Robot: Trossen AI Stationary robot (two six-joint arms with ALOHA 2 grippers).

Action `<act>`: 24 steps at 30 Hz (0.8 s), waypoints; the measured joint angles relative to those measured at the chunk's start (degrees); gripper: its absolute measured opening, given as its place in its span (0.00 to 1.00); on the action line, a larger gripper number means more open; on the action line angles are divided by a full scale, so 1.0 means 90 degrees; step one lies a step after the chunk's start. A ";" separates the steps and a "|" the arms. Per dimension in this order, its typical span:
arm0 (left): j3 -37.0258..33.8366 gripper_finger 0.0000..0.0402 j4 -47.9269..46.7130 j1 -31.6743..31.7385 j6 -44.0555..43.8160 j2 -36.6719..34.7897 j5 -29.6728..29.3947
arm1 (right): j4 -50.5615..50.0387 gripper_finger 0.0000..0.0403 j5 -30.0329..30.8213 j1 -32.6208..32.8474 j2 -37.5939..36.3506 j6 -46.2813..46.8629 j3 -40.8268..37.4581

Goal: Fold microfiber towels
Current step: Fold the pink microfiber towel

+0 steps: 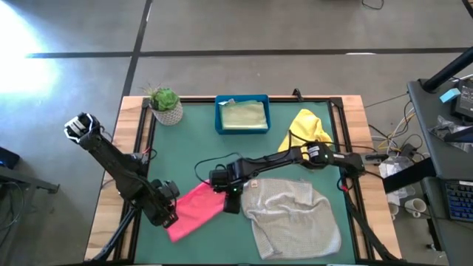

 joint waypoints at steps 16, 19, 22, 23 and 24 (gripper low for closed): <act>0.0000 0.41 0.0061 0.0015 0.0129 0.0000 -0.0374 | -0.0033 0.21 0.1089 -0.0858 0.0005 -0.1599 0.0108; -0.0005 0.41 0.0209 0.0015 0.0132 0.0000 -0.0444 | -0.0016 0.21 0.1325 -0.1026 0.0011 -0.1953 0.0144; -0.0005 0.41 0.0357 0.0015 0.0140 0.0001 -0.0647 | 0.0005 0.21 0.1425 -0.1236 0.0016 -0.2160 0.0188; -0.0005 0.41 0.0410 0.0015 0.0143 0.0002 -0.0750 | 0.0031 0.21 0.1482 -0.1314 0.0020 -0.2182 0.0204; -0.0005 0.41 0.0430 0.0015 0.0146 0.0002 -0.0876 | 0.0041 0.21 0.1576 -0.1388 0.0024 -0.2219 0.0229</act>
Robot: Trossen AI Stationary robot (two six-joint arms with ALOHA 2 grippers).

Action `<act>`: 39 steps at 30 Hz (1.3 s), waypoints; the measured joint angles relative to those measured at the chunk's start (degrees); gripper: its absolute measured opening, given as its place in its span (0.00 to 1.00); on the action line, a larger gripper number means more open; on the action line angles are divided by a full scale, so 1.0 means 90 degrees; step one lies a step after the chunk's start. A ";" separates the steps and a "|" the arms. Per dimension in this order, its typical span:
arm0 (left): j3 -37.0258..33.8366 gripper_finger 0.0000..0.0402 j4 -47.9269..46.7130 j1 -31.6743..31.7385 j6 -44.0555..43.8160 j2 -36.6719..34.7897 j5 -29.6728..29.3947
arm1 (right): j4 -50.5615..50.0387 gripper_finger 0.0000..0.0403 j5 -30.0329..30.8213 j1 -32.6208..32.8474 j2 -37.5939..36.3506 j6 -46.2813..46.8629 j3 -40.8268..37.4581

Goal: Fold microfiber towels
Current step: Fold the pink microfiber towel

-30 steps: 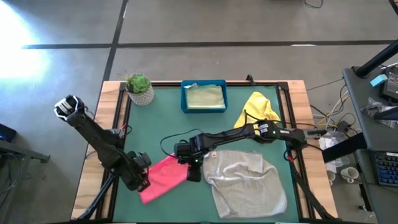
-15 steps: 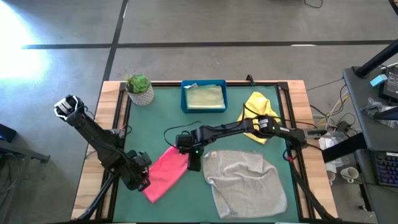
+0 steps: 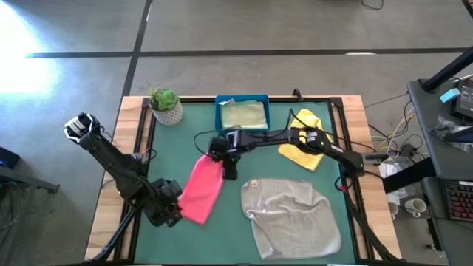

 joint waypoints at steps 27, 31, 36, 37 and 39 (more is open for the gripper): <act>0.0102 0.41 0.0081 0.0444 0.3214 0.0040 -0.0214 | -0.0899 0.21 -0.1382 0.0179 -0.0857 -0.0900 0.0433; 0.0078 0.41 0.0076 0.0444 0.4242 0.0138 -0.0209 | -0.0858 0.21 -0.1384 0.0673 -0.0855 -0.0593 0.0401; 0.0055 0.41 0.0081 0.0442 0.4957 0.0339 -0.0188 | -0.0372 0.21 -0.1212 0.1284 -0.0840 -0.0143 0.0380; 0.0044 0.41 0.0080 0.0435 0.5051 0.0392 -0.0187 | -0.0271 0.21 -0.1138 0.1396 -0.0838 -0.0066 0.0380; 0.0025 0.41 0.0074 0.0404 0.5302 0.0509 -0.0173 | -0.0121 0.21 -0.0953 0.1595 -0.0838 0.0157 0.0379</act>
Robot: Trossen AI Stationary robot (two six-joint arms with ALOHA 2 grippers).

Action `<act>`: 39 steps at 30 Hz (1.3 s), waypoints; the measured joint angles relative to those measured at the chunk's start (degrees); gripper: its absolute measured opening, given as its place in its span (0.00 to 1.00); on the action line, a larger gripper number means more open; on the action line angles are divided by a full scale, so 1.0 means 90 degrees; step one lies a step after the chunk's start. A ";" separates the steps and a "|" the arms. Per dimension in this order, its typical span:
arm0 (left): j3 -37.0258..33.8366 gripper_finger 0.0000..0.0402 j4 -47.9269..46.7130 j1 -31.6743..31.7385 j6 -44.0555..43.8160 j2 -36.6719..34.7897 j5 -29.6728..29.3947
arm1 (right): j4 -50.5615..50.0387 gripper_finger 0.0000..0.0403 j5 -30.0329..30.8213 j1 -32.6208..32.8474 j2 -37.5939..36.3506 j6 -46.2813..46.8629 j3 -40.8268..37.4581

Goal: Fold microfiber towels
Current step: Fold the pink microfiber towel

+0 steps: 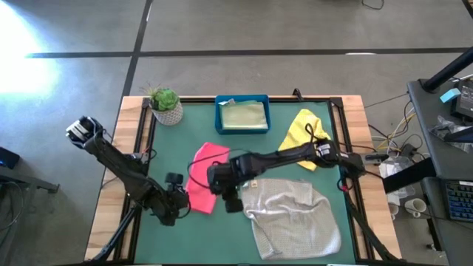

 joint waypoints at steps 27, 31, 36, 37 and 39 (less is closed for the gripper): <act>-0.0124 0.41 0.0679 -0.0283 0.0832 0.1502 -0.0276 | 0.1401 0.46 0.0504 0.0804 0.0412 0.0966 -0.0284; -0.0131 0.41 0.0689 -0.0283 0.0820 0.1639 -0.0278 | 0.1915 0.47 0.0530 0.0799 0.0481 0.0706 -0.0284; -0.0158 0.41 0.0699 -0.0283 0.0427 0.1659 -0.0278 | 0.2148 0.47 0.0744 0.0785 0.0585 0.0431 -0.0300; -0.0158 0.40 0.0701 -0.0283 0.0346 0.1659 -0.0270 | 0.2158 0.47 0.0750 0.0785 0.0607 0.0433 -0.0301; -0.0162 0.35 0.0741 -0.0283 0.0325 0.1660 -0.0260 | 0.2168 0.47 0.0751 0.0785 0.0676 0.0467 -0.0301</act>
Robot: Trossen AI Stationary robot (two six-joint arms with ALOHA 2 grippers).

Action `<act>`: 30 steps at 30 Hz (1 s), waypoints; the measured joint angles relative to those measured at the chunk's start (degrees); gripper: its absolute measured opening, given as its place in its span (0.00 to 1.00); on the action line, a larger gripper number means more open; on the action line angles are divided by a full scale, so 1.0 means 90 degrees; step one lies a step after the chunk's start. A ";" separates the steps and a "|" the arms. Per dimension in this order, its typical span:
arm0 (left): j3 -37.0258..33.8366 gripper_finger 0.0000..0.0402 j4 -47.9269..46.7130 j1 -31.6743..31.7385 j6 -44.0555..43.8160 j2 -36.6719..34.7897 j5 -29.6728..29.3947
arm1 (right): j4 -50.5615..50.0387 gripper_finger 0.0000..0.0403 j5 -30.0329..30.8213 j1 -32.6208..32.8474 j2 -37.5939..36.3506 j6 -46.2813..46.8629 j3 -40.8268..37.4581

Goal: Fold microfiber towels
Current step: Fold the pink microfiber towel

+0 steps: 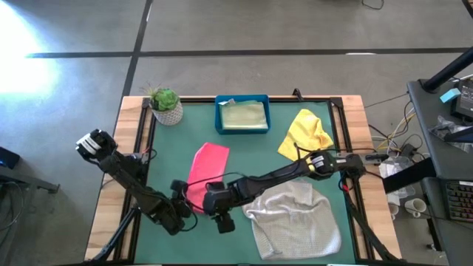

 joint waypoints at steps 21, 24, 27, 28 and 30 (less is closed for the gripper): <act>0.0082 0.03 0.1438 0.0006 -0.0005 0.0026 0.0217 | 0.0010 0.47 -0.0064 0.0124 0.0161 0.0030 -0.0080; 0.0086 0.03 0.1433 0.0006 -0.0007 0.0026 0.0224 | 0.0013 0.47 -0.0071 0.0164 0.0161 0.0031 -0.0197; 0.0086 0.03 0.1433 0.0018 -0.0015 0.0024 0.0230 | 0.0069 0.47 -0.0064 0.0164 0.0161 0.0041 -0.0351; 0.0086 0.03 0.1437 0.0030 -0.0015 0.0024 0.0234 | 0.0064 0.47 -0.0049 0.0163 0.0161 0.0071 -0.0389; 0.0086 0.03 0.1435 0.0048 -0.0005 0.0024 0.0236 | 0.0084 0.47 0.0101 0.0155 0.0164 0.0127 -0.0444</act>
